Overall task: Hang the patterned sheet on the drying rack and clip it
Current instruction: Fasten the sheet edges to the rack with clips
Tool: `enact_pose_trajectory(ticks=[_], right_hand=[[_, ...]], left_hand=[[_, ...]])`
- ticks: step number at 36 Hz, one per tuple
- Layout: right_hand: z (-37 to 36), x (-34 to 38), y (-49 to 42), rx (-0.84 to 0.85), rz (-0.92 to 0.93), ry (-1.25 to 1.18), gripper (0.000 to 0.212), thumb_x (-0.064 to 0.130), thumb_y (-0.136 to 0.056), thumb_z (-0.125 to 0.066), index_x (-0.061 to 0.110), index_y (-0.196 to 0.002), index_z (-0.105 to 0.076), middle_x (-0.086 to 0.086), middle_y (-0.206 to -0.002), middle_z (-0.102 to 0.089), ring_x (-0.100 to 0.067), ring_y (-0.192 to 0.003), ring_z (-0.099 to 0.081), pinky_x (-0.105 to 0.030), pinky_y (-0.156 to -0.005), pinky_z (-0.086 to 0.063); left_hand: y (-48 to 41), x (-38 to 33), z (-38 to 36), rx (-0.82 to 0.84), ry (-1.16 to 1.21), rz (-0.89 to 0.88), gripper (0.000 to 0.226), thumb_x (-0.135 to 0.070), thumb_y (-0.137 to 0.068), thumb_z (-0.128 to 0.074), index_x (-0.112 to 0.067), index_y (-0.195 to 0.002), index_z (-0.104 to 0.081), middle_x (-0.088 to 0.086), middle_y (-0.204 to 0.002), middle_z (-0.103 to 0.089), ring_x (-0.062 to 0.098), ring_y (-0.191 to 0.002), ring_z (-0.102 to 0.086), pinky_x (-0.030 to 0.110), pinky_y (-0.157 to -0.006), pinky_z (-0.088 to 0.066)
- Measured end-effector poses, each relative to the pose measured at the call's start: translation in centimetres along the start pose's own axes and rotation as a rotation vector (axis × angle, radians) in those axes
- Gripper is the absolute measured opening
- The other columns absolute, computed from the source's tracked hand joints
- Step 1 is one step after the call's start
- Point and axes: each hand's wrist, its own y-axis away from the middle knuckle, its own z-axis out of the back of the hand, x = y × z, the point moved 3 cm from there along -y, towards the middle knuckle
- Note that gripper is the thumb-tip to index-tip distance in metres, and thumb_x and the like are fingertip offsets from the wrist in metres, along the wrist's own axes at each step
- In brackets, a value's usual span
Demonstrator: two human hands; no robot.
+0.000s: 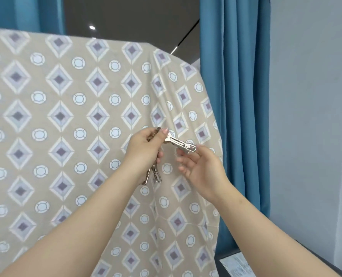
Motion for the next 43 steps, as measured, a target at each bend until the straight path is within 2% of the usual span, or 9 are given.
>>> enact_pose_trajectory(ticks=[3,14,19,23,27,29,32,38,43], right_hand=[[-1.4,0.6,-0.8,0.004,-0.001,-0.094,0.025,0.035,-0.093,-0.046,0.012,-0.088,-0.056,-0.004,-0.078,-0.065,-0.015,-0.062,-0.058,-0.023,-0.054,-0.044],[-3.8,5.1,-4.6,-0.176,0.218,0.081,0.008,0.013,-0.094,-0.048,0.007,-0.099,-0.048,-0.005,-0.076,-0.057,-0.011,-0.056,-0.061,-0.026,-0.057,-0.049],[-3.6,7.7,-6.9,-0.236,0.322,0.258,0.018,0.009,-0.095,-0.042,0.016,-0.112,-0.039,-0.003,-0.071,-0.052,-0.011,-0.049,-0.055,-0.024,-0.053,-0.043],[-2.4,9.1,-9.7,-0.385,0.331,0.367,0.042,0.007,-0.091,-0.043,0.025,-0.128,-0.035,-0.005,-0.068,-0.049,-0.015,-0.041,-0.037,-0.025,-0.046,-0.034],[-1.8,9.6,-11.8,-0.419,0.223,0.365,0.01,0.001,-0.088,-0.044,0.011,-0.087,-0.043,-0.008,-0.058,-0.047,-0.013,-0.034,-0.034,-0.019,-0.04,-0.033],[-1.3,9.6,-12.8,-0.431,0.208,0.415,0.021,0.002,-0.089,-0.044,0.012,-0.071,-0.041,-0.008,-0.057,-0.046,-0.014,-0.037,-0.033,-0.019,-0.041,-0.033],[-0.7,10.1,-13.7,-0.483,0.277,0.441,0.024,0.002,-0.089,-0.042,0.012,-0.066,-0.04,-0.007,-0.057,-0.048,-0.017,-0.041,-0.035,-0.022,-0.042,-0.034],[-0.7,13.1,-14.8,-0.525,0.472,0.391,0.024,0.007,-0.092,-0.041,0.014,-0.069,-0.045,-0.004,-0.058,-0.05,-0.013,-0.037,-0.042,-0.018,-0.036,-0.034],[-0.8,11.4,-16.9,-0.422,0.252,0.468,0.025,0.004,-0.09,-0.041,0.013,-0.067,-0.038,-0.007,-0.055,-0.046,-0.014,-0.036,-0.039,-0.016,-0.038,-0.034]], left_hand=[[-0.5,-1.0,-0.6,-0.01,0.0,-0.048,0.013,-0.026,-0.091,-0.057,-0.014,-0.088,-0.06,-0.003,-0.06,-0.05,0.001,-0.034,-0.042,0.016,-0.038,-0.037],[-4.8,-3.4,-0.4,-0.005,-0.172,-0.142,0.016,-0.031,-0.092,-0.052,-0.026,-0.077,-0.056,-0.004,-0.067,-0.054,0.007,-0.041,-0.046,0.016,-0.041,-0.036],[-7.3,-4.4,0.5,-0.048,-0.372,-0.29,0.013,-0.024,-0.09,-0.055,-0.03,-0.078,-0.056,-0.012,-0.07,-0.055,0.01,-0.056,-0.054,0.02,-0.059,-0.043],[-8.9,-5.1,0.5,-0.06,-0.459,-0.343,0.006,-0.021,-0.089,-0.053,-0.025,-0.089,-0.058,-0.014,-0.071,-0.054,0.004,-0.051,-0.052,0.015,-0.057,-0.041],[-10.3,-5.5,0.2,-0.031,-0.475,-0.359,0.006,-0.021,-0.087,-0.054,-0.025,-0.09,-0.058,-0.012,-0.072,-0.054,0.013,-0.065,-0.055,0.023,-0.064,-0.04],[-11.1,-5.7,0.2,-0.014,-0.499,-0.369,0.005,-0.023,-0.087,-0.056,-0.026,-0.089,-0.058,-0.013,-0.072,-0.054,0.01,-0.068,-0.053,0.02,-0.064,-0.038],[-11.9,-6.0,0.1,-0.004,-0.55,-0.394,0.005,-0.024,-0.088,-0.056,-0.027,-0.091,-0.058,-0.015,-0.074,-0.054,0.0,-0.067,-0.048,0.012,-0.061,-0.034],[-13.0,-6.9,-0.3,0.029,-0.603,-0.437,0.006,-0.026,-0.088,-0.055,-0.028,-0.093,-0.057,-0.015,-0.079,-0.056,0.01,-0.069,-0.05,0.031,-0.073,-0.047],[-13.7,-7.6,-0.5,0.005,-0.779,-0.526,0.018,-0.022,-0.091,-0.049,-0.024,-0.105,-0.06,-0.01,-0.098,-0.051,0.008,-0.092,-0.048,0.024,-0.077,-0.038]])
